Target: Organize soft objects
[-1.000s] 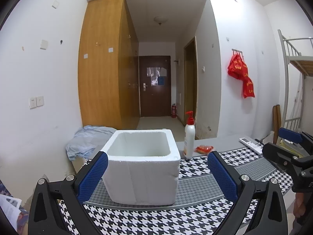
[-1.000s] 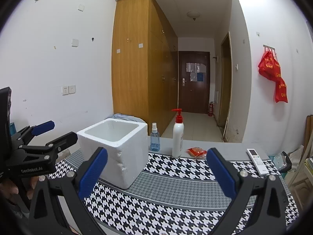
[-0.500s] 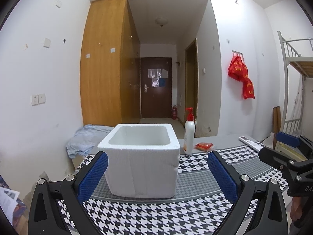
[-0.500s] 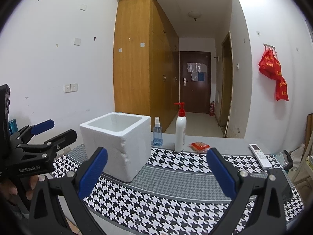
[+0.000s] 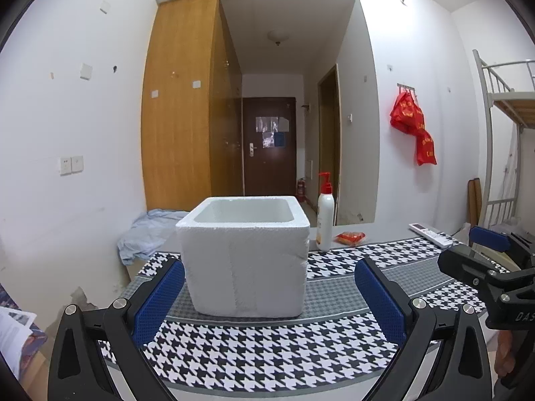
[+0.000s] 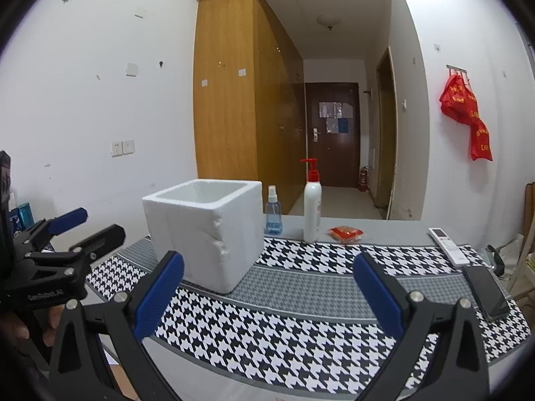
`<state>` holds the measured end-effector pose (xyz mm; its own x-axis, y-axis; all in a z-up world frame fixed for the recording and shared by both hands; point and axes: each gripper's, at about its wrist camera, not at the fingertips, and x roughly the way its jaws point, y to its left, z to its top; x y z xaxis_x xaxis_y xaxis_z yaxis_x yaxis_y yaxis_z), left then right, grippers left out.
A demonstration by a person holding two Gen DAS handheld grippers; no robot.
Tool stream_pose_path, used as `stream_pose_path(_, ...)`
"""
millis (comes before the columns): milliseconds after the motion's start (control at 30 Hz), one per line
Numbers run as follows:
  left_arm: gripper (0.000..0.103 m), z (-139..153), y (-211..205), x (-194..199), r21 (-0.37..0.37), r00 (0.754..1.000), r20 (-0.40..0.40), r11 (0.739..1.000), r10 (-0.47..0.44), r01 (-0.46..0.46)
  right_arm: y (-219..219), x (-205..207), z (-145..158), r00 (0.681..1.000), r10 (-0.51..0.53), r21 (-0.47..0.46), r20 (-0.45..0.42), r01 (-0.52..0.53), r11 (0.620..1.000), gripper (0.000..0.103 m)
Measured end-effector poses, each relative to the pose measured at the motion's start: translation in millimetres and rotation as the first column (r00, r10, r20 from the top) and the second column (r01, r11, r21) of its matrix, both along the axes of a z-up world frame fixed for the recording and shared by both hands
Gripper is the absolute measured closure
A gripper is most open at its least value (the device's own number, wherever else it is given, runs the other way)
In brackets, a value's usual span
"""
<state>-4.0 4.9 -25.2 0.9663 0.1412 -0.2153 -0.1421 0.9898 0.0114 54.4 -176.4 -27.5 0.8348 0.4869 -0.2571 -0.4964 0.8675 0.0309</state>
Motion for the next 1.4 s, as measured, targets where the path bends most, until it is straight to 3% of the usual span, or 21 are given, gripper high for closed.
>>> stream_pose_path(1400,0.001,-1,2,-47,0.012,1.000,0.014,1.000,0.020,-0.021,7,-46,-3,0.999,0.025,0.002,0.027,-0.025,1.000,0.001)
